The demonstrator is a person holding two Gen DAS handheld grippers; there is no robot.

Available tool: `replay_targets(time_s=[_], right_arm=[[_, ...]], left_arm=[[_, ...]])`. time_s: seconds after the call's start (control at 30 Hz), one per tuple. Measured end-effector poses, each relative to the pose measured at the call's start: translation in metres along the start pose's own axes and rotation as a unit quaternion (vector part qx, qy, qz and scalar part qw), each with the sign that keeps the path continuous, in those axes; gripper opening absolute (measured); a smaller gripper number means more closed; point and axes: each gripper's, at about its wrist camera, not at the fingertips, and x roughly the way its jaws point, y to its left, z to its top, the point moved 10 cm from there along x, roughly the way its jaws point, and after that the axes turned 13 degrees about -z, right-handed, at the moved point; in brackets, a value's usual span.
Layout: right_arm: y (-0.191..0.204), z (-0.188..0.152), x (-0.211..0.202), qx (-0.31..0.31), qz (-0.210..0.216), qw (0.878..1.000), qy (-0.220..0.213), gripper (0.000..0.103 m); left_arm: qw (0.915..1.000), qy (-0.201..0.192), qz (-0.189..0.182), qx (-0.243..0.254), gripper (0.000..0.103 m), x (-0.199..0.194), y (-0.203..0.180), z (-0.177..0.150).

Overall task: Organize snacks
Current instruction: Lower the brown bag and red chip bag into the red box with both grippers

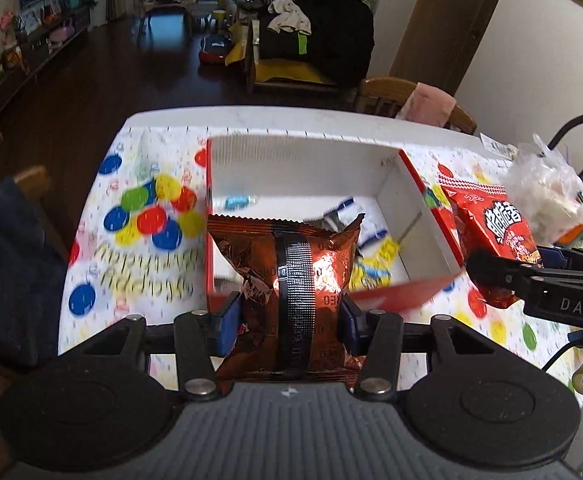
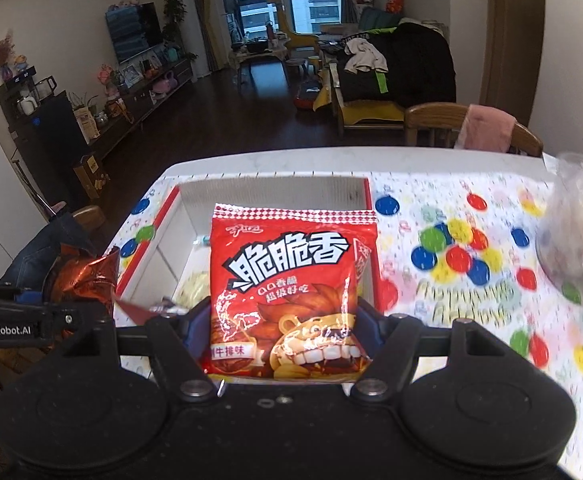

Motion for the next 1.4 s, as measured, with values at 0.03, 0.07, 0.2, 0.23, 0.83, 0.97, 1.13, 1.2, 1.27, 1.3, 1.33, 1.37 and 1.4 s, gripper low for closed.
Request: replay_targets(time_s=[0.03,0.07,0.2,0.23,0.83,0.97,1.13,1.2,1.27,1.3,1.33,1.37,1.4], right_arm=[[-0.001,0.005,0.006,0.000,0.001,1.000,0.001,0.070],[-0.002,0.013,0.017,-0.003,0.006,1.000,0.006,0.070],[0.000,0.022,0.033,-0.012,0.009,1.000,0.012,0.070],[0.001,0.025,0.039,-0.016,0.009,1.000,0.014,0.070],[0.037,0.029,0.128,-0.107,0.022,0.991,0.074,0.069],[0.040,0.021,0.151,-0.120,0.019,0.987,0.104,0.070],[0.047,0.014,0.162,-0.151,0.020,0.981,0.117,0.069],[0.048,0.013,0.165,-0.154,0.019,0.981,0.119,0.069],[0.050,0.011,0.168,-0.157,0.018,0.979,0.125,0.069],[0.050,0.010,0.170,-0.158,0.018,0.979,0.129,0.069],[0.050,0.009,0.171,-0.159,0.017,0.978,0.132,0.070],[0.049,0.009,0.172,-0.159,0.015,0.978,0.134,0.070],[0.049,0.008,0.174,-0.160,0.014,0.978,0.136,0.070]], left_arm=[[1.0000,0.000,0.003,0.001,0.048,0.004,0.000,0.006],[1.0000,0.001,0.006,0.000,0.048,0.008,0.001,0.011],[0.9998,0.010,0.017,-0.005,0.048,0.026,0.008,0.029],[0.9997,0.012,0.022,-0.004,0.048,0.031,0.011,0.034],[0.9928,0.078,0.086,-0.029,0.048,0.121,0.047,0.074],[0.9906,0.095,0.095,-0.027,0.048,0.137,0.050,0.071],[0.9866,0.129,0.098,-0.021,0.048,0.159,0.054,0.062],[0.9853,0.138,0.099,-0.024,0.048,0.165,0.056,0.060],[0.9838,0.148,0.097,-0.026,0.048,0.170,0.057,0.059],[0.9830,0.153,0.099,-0.026,0.048,0.172,0.058,0.058],[0.9822,0.155,0.103,-0.025,0.048,0.173,0.059,0.058],[0.9816,0.158,0.105,-0.023,0.048,0.175,0.059,0.058],[0.9808,0.163,0.106,-0.022,0.048,0.176,0.060,0.058]])
